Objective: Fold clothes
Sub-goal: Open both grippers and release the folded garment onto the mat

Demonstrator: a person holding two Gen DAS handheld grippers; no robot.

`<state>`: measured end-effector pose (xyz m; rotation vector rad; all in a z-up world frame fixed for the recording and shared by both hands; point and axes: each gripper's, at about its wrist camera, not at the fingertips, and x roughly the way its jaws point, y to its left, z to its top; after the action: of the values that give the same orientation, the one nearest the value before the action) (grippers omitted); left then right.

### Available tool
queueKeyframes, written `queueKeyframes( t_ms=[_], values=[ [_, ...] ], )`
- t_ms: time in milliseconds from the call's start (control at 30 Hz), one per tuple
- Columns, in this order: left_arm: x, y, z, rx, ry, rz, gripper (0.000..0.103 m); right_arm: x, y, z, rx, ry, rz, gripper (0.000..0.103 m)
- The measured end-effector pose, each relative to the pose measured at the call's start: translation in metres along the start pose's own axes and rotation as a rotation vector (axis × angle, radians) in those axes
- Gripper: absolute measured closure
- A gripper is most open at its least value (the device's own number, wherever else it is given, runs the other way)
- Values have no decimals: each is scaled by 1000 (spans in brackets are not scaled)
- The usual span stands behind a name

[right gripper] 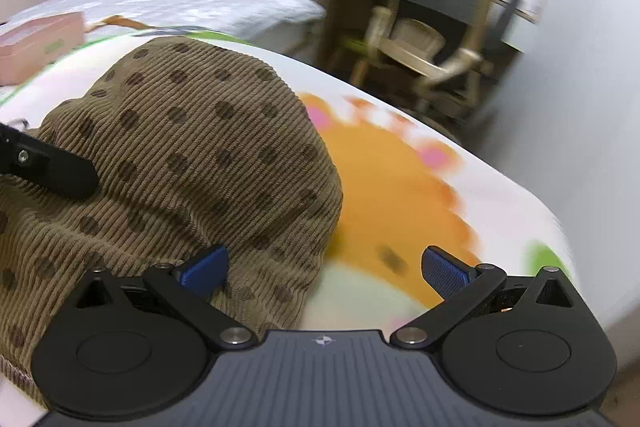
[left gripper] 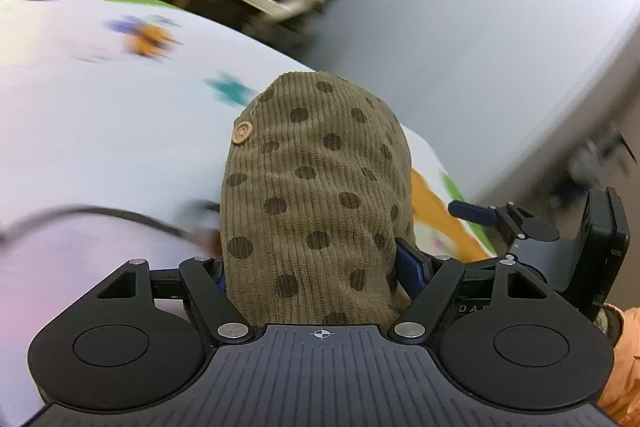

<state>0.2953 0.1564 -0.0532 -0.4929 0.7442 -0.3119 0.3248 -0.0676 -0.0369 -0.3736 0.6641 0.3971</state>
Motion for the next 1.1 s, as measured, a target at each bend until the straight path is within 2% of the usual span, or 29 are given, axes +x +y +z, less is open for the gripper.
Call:
queueKeyframes(
  t_ms=[100, 200, 367, 467, 567, 667, 733, 833, 900, 967, 1033, 1100],
  values=[
    [-19, 38, 8, -60, -65, 45, 24, 26, 34, 33, -31, -11, 31, 0],
    [-30, 60, 14, -105, -92, 61, 24, 50, 54, 59, -22, -6, 47, 0],
    [-58, 58, 23, -47, -109, 83, 26, 61, 60, 64, -30, -23, 54, 0],
    [-84, 44, 31, 62, -174, 135, 26, 48, 56, 57, -41, -52, 37, 0],
    [-101, 36, 49, 100, -230, 104, 26, 27, 55, 56, -63, -102, 46, 0],
    [-86, 28, 76, 123, -230, 26, 25, 2, 58, 61, -77, -173, 134, 0],
    [-58, 34, 95, 99, -183, -25, 25, -15, 68, 62, -103, -204, 215, 0],
    [-7, 52, 111, 29, -92, -17, 29, -33, 89, 59, -164, -230, 316, 0],
    [20, 63, 117, 6, -50, 34, 39, -35, 98, 56, -180, -223, 370, 0],
    [28, 67, 119, -9, -36, 47, 39, -31, 106, 52, -184, -188, 434, 0],
    [24, 68, 120, -14, -37, 46, 38, -15, 114, 45, -180, -105, 484, 0],
    [10, 67, 115, 1, -55, 48, 38, -5, 121, 37, -183, -62, 464, 0]
  ],
)
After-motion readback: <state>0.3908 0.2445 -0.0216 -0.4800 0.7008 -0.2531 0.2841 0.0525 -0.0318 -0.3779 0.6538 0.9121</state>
